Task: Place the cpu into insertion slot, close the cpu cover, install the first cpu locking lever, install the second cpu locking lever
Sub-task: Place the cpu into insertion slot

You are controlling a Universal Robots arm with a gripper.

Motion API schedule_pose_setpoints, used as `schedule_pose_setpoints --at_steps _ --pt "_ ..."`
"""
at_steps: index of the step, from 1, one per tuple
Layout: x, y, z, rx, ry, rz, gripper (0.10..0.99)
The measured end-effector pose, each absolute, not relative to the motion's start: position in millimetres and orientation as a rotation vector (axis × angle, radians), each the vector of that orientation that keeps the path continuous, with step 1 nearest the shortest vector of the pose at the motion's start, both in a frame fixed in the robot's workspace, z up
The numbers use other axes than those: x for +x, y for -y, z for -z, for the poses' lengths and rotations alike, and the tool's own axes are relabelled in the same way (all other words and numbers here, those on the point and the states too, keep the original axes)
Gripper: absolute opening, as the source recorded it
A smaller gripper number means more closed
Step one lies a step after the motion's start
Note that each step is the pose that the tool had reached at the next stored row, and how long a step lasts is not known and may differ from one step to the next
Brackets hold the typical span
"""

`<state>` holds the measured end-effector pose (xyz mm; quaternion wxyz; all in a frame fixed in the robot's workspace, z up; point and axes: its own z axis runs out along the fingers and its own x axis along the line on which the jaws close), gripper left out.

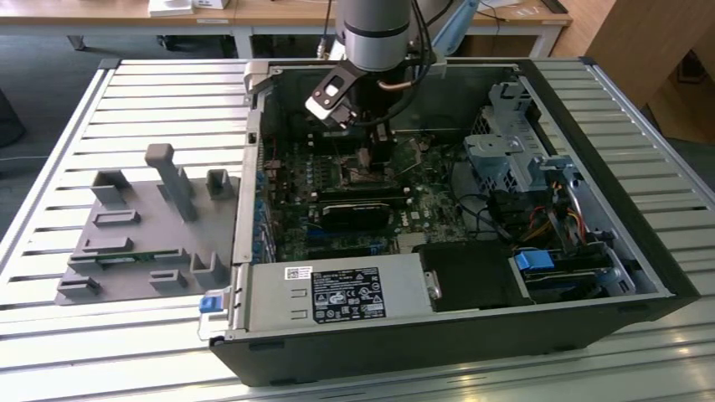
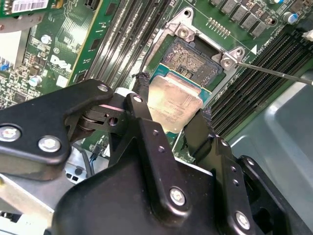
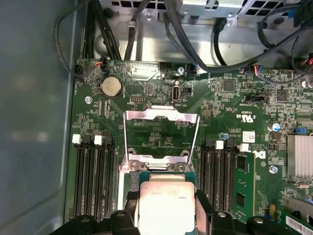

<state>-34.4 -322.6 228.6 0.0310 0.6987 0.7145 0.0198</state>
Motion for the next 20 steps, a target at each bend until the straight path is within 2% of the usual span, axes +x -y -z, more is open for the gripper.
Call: schedule_pose_setpoints --at_steps 20 --pt "-44.2 318.1 -205.6 2.154 -2.2 -0.061 0.541"
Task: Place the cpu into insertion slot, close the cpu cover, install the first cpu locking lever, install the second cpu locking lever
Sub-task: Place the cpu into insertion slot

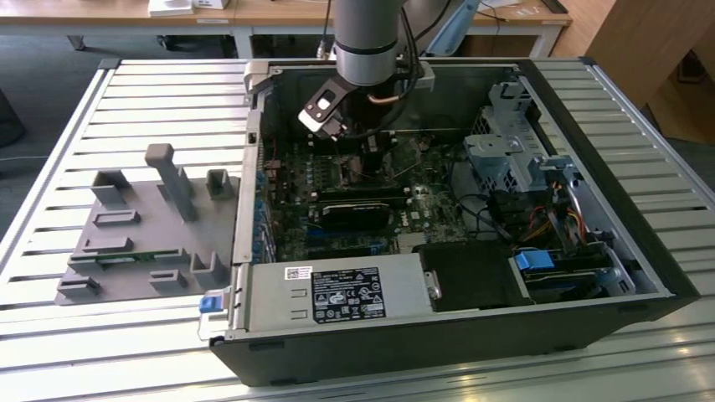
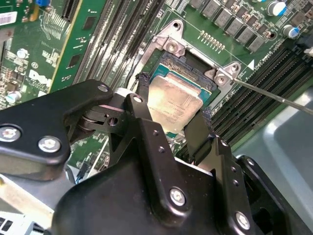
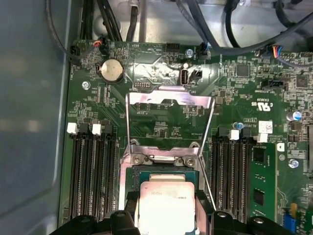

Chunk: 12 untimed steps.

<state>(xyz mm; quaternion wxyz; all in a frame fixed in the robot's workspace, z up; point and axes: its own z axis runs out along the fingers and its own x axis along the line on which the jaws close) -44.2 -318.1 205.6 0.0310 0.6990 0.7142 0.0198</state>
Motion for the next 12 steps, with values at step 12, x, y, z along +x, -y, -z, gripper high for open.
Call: schedule_pose_setpoints --at_steps 12 --pt "-45.0 316.7 -198.9 2.159 -2.195 -0.06 0.541"
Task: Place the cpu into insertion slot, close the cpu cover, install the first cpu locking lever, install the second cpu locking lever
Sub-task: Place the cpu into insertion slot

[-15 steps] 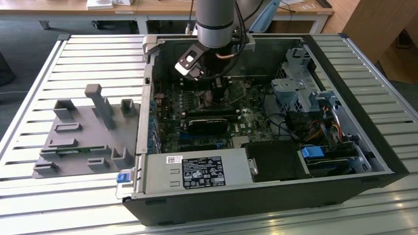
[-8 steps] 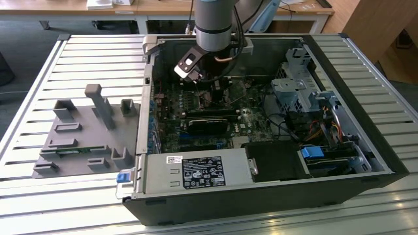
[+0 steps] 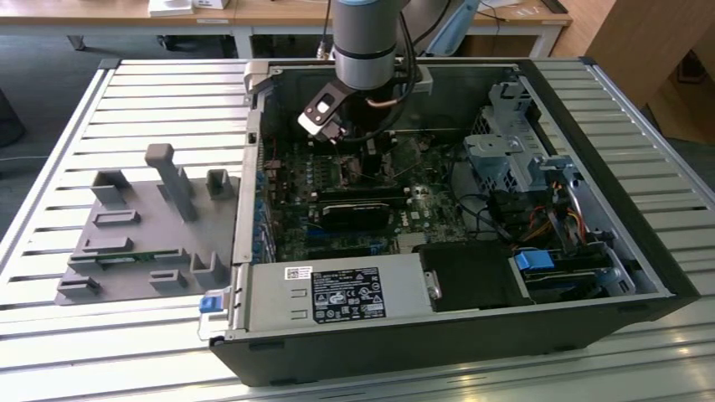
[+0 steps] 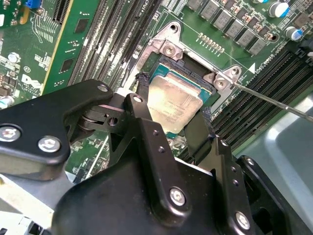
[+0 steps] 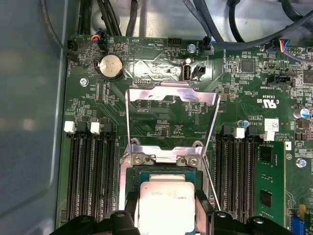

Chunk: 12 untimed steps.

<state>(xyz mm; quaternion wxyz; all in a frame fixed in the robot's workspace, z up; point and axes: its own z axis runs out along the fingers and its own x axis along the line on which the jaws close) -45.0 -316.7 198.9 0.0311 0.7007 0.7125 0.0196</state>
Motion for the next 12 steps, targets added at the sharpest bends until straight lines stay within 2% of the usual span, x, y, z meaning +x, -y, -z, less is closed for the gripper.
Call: schedule_pose_setpoints --at_steps 12 --pt "-45.0 315.4 -194.4 2.163 -2.191 -0.06 0.541"
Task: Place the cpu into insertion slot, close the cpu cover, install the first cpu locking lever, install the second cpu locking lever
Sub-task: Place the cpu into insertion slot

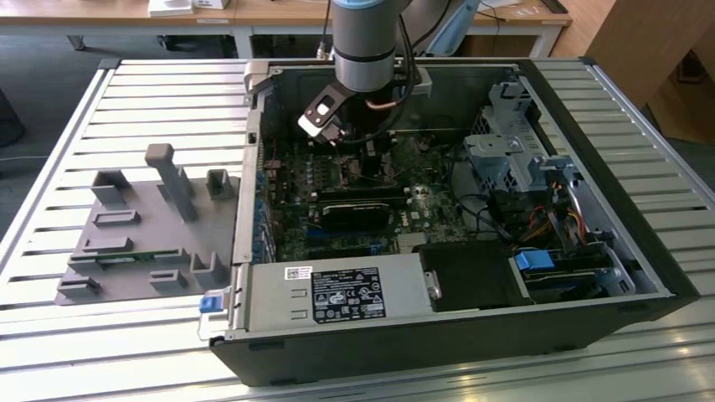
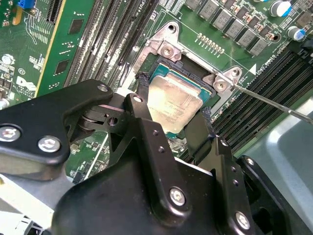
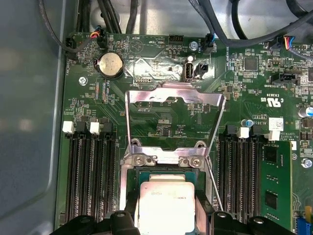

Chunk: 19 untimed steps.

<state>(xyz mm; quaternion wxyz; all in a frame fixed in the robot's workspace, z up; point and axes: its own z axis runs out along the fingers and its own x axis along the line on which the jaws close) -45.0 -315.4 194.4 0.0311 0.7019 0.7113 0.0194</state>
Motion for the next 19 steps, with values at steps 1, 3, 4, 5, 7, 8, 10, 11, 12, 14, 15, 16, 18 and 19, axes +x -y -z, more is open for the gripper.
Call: schedule_pose_setpoints --at_steps 1,3,4,5,7,8,10,11,12,14,15,16,18,19 --pt "-45.0 315.4 -194.4 2.163 -2.191 -0.06 0.541" --pt "-45.0 315.4 -194.3 2.163 -2.191 -0.06 0.541" --pt "-45.0 315.4 -194.3 2.163 -2.191 -0.06 0.541" --pt "-45.0 315.4 -194.3 2.163 -2.191 -0.06 0.541" --pt "-45.0 315.4 -194.3 2.163 -2.191 -0.06 0.541" --pt "-45.0 315.4 -194.3 2.163 -2.191 -0.06 0.541" --pt "-45.0 315.4 -194.3 2.162 -2.191 -0.06 0.553" --pt "-45.0 315.4 -194.3 2.162 -2.191 -0.06 0.553" --pt "-45.0 315.4 -194.3 2.162 -2.191 -0.06 0.616" --pt "-45.0 315.4 -194.3 2.162 -2.191 -0.06 0.616" --pt "-45.0 315.4 -194.3 2.162 -2.191 -0.06 0.616" --pt "-45.0 315.4 -194.3 2.162 -2.191 -0.06 0.616" --pt "-45.0 315.4 -194.3 2.162 -2.191 -0.059 0.616" --pt "-45.0 315.3 -194.4 2.162 -2.191 -0.059 0.616"
